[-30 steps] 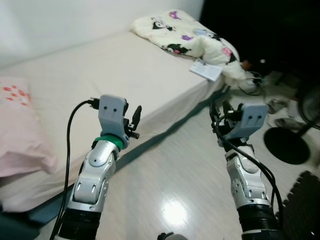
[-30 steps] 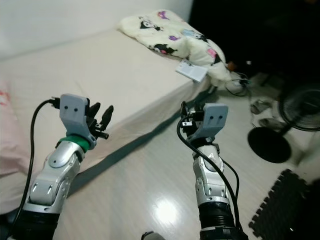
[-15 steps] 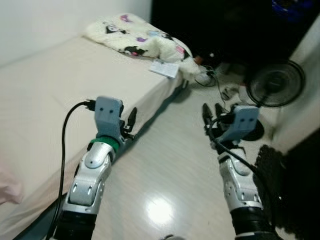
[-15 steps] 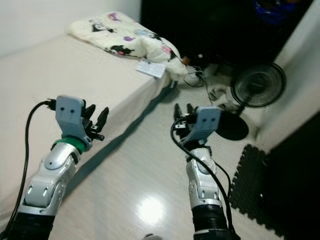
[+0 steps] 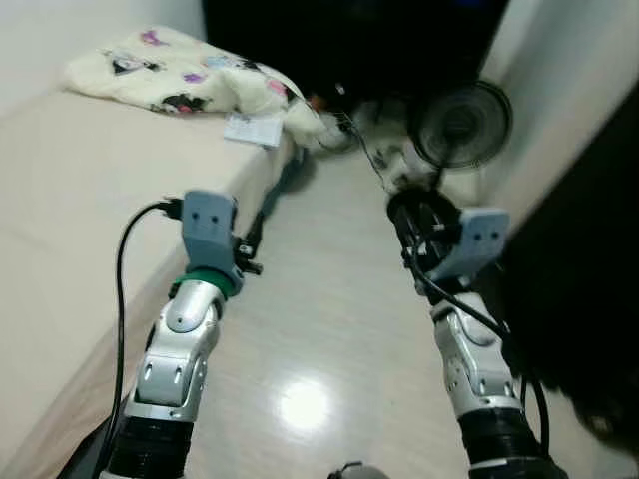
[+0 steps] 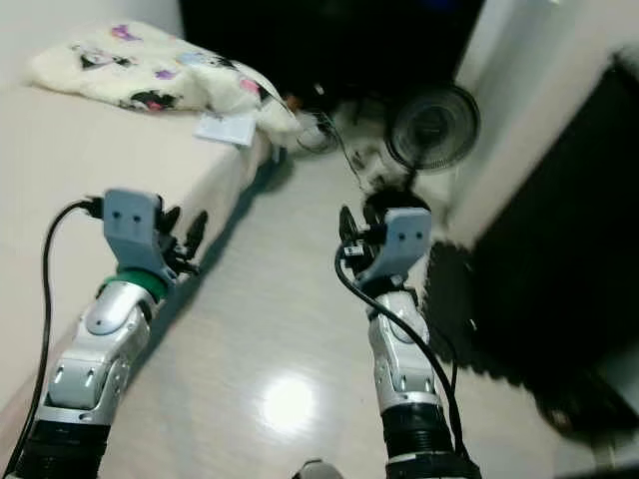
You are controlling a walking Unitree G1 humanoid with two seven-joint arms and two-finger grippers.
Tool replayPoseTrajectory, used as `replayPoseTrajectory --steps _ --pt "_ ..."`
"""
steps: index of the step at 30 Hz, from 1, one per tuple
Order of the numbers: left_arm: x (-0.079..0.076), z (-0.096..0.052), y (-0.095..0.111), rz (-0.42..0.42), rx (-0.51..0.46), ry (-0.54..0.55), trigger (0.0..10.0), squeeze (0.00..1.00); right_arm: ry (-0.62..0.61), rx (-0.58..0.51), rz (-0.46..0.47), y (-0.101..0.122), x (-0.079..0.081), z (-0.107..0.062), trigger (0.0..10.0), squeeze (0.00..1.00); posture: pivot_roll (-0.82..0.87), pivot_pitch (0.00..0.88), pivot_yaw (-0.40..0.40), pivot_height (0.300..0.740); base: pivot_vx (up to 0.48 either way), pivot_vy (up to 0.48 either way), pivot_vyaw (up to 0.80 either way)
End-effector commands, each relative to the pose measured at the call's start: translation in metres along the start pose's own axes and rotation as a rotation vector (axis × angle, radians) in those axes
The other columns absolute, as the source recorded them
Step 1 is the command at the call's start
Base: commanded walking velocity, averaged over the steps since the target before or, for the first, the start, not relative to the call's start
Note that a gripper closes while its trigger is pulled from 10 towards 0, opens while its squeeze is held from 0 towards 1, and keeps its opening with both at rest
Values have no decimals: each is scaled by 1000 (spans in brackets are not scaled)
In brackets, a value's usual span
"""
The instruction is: Clean up the room
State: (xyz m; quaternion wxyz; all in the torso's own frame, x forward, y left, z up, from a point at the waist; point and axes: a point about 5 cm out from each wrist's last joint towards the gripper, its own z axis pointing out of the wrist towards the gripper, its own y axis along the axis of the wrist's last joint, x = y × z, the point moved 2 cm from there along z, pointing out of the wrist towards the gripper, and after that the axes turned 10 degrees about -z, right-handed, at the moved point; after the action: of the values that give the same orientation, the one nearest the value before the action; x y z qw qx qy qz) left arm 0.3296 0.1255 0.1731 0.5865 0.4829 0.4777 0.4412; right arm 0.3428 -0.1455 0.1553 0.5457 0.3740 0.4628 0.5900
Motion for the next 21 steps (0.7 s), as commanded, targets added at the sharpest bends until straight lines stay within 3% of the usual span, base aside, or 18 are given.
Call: replayPoseTrajectory --steps 1,16,21 --pt "-2 0 -3 3 15 -7 10000 0 -15 10 9 -3 -3 -2 10000 0 -76 0 23 705 0 0 -800" --pt "-3 -1 -4 1 13 -4 10000 0 -9 13 7 -3 -3 -2 10000 0 -79 0 17 705 0 0 -800" --pt "-2 -2 -7 45 4 0 10000 0 3 15 0 -4 0 -1 10000 0 -77 0 11 705 0 0 -800"
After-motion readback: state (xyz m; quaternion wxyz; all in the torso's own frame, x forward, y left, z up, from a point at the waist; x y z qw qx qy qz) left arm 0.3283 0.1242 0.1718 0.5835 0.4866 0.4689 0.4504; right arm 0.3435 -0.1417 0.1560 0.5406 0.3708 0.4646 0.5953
